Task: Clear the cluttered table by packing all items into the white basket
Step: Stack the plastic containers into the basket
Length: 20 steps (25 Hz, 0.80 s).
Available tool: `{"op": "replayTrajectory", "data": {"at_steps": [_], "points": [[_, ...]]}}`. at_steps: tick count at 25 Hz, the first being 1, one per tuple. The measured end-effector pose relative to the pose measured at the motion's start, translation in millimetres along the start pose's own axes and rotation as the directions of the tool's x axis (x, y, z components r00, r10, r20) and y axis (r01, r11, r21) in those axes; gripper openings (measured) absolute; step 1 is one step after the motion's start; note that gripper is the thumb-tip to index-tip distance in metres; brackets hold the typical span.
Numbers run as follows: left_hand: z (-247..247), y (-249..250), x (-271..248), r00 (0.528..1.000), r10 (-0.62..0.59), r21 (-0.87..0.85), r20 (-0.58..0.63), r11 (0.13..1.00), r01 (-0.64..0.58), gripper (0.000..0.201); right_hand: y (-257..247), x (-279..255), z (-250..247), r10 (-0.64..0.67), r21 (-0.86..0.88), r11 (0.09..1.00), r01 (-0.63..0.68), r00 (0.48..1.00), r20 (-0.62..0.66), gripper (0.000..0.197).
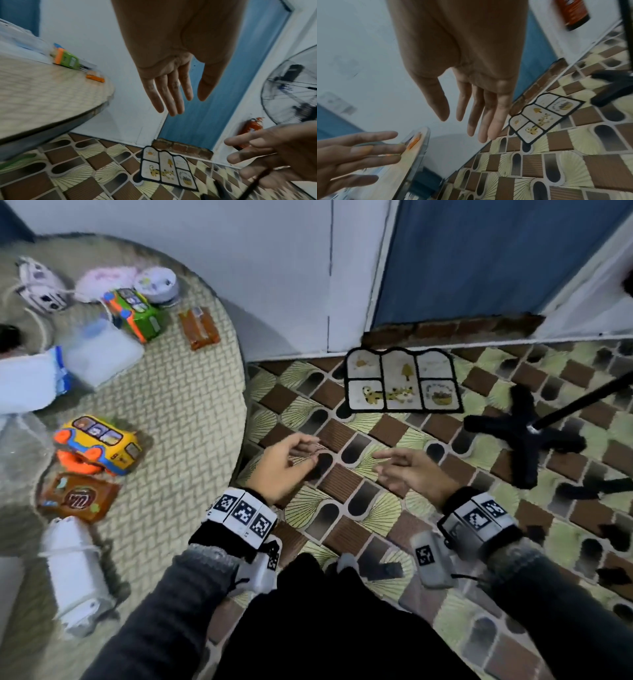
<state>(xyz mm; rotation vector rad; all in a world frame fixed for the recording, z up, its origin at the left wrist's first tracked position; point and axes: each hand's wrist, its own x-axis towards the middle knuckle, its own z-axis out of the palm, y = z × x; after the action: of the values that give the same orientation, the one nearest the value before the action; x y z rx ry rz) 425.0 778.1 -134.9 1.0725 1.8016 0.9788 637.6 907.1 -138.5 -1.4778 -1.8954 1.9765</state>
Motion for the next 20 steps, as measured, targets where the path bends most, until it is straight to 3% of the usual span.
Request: {"op": "replayTrajectory", "data": {"at_steps": [5, 15, 20], "points": [[-52, -16, 4, 0.951, -0.147, -0.096, -0.270, 0.987, 0.125, 0.026, -67, 79, 19, -0.049, -0.104, 0.992, 0.073, 0.975, 0.216, 0.034], [-167, -53, 28, 0.791, -0.241, -0.089, -0.562, 0.969, 0.232, 0.021, -205, 195, 130, -0.086, -0.196, 0.957, 0.214, 0.854, 0.513, 0.026], [-217, -57, 47, 0.688, -0.272, -0.133, -0.673, 0.959, 0.249, 0.024, -261, 232, 183, -0.072, -0.224, 0.935, 0.277, 0.763, 0.642, 0.020]]}}
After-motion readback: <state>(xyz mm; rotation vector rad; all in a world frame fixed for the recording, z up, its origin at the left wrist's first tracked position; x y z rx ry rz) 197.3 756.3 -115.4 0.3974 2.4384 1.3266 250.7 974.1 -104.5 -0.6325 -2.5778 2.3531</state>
